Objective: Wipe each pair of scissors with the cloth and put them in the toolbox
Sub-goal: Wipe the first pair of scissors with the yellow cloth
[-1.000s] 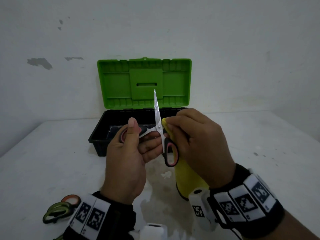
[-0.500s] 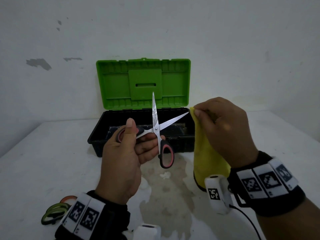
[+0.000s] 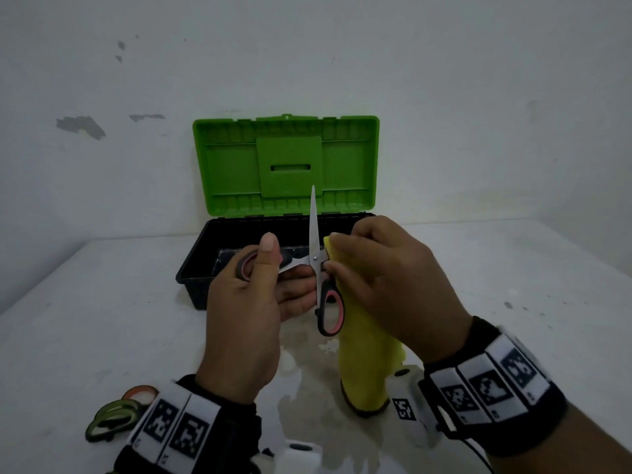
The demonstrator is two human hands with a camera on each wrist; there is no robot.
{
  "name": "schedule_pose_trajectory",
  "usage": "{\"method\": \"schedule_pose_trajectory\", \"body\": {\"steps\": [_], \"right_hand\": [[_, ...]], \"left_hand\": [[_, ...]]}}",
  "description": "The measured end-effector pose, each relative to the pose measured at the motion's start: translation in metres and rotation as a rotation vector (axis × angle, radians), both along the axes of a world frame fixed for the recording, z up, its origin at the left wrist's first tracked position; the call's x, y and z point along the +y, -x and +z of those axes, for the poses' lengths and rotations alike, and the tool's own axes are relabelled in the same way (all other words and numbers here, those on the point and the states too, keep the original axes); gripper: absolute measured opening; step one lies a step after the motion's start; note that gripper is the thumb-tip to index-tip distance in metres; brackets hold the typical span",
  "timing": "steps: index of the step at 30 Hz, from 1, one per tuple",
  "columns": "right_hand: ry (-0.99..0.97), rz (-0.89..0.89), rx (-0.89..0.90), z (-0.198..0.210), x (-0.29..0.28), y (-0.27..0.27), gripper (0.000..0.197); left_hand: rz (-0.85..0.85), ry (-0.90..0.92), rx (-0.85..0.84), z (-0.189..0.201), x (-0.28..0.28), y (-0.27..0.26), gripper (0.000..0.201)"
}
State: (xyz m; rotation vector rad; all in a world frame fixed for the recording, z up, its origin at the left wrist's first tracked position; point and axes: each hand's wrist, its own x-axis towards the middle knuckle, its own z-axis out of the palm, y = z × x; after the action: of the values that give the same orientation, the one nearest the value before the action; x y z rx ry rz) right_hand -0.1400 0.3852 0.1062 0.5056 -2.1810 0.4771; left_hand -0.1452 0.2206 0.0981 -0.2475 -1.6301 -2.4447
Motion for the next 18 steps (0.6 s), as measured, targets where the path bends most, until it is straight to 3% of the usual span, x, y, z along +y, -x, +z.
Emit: {"method": "schedule_pose_trajectory", "body": {"steps": [3,12,18], "right_hand": [[-0.047,0.003,0.04,-0.002,0.007,0.002,0.024],[0.116,0.076,-0.021,0.008,-0.009,-0.002,0.018],[0.146,0.015,-0.048,0.008,0.008,0.004,0.016]], "left_hand": [[0.003,-0.007,0.01,0.0,0.0,-0.002,0.03],[0.026,0.045,0.081,0.006,0.002,-0.002,0.029],[0.032,0.098,0.133,0.01,-0.001,-0.006,0.029]]}}
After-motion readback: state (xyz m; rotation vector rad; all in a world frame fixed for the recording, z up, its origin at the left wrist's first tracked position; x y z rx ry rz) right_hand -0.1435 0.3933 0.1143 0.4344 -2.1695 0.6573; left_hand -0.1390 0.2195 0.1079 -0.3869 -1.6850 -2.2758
